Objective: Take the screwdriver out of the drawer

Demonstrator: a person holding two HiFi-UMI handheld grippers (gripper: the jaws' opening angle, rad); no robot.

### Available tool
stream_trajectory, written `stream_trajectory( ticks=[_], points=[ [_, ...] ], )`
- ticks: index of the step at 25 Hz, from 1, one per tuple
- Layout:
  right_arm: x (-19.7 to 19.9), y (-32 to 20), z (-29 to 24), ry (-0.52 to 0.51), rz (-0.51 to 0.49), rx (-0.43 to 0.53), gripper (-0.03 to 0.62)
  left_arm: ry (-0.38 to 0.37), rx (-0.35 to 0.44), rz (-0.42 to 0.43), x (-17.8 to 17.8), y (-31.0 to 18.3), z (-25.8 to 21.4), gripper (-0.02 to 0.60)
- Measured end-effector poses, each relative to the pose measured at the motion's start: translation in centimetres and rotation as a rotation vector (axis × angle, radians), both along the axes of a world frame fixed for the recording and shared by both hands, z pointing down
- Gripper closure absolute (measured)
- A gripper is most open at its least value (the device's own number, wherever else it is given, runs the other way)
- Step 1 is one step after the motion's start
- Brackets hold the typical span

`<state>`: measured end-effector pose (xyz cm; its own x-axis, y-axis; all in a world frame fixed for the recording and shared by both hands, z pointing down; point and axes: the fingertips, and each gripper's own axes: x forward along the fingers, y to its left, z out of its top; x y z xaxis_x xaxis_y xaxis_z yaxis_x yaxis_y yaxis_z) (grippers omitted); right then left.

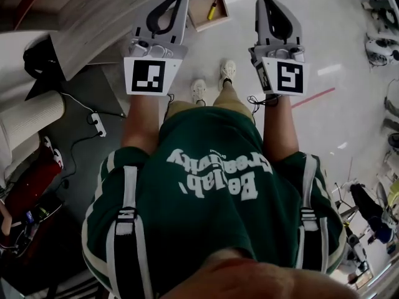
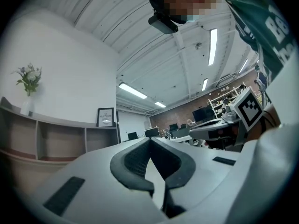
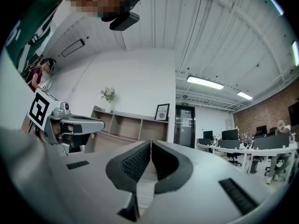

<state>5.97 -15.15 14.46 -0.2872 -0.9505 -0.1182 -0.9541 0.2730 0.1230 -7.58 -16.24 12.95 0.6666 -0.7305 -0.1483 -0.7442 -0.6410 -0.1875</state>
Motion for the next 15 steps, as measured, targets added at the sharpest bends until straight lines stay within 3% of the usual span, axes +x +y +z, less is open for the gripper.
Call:
stream_trajectory(
  ticks=[5, 15],
  points=[
    [3.1, -4.0, 2.7, -0.003, -0.043, -0.028, 0.559, -0.036, -0.041, -0.052, 3.5, -4.0, 3.3, 0.566],
    [11.0, -12.9, 8.4, -0.02, -0.122, -0.097, 0.559, -0.163, -0.227, -0.191, 11.3, -12.3, 12.7, 0.565]
  ],
)
